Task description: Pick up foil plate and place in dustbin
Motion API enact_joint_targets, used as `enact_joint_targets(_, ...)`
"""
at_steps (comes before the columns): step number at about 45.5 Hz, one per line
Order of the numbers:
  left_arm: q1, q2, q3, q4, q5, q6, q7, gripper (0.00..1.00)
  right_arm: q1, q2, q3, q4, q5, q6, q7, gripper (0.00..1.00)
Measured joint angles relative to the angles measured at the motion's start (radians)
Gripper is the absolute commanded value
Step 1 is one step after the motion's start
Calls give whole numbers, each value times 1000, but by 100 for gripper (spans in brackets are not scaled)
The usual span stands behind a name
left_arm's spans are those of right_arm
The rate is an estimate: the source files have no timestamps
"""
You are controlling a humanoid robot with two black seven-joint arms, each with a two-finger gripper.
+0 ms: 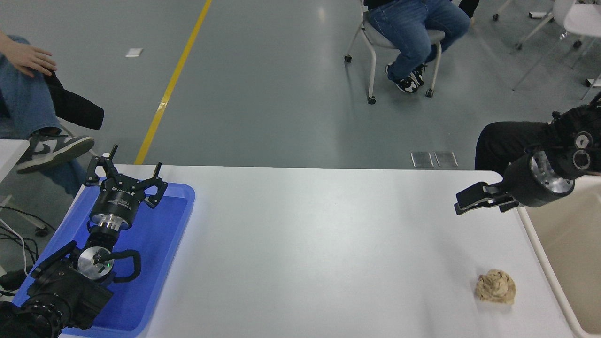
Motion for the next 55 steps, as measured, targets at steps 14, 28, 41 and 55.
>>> enact_joint_targets(14,1,2,0,1,0,0,0,100,106,213,-95,1,157,34,-1,100)
enact_joint_targets(28,2,3,0,2,0,0,0,100,152,393,-220,-40,330,56,-2,100)
enact_joint_targets(41,3,4,0,1,0,0,0,100,182,465,-285,-64,457,73,-1,100)
enact_joint_targets(55,3,4,0,1,0,0,-1,100,268,484,-281,-43,496,151,6,100)
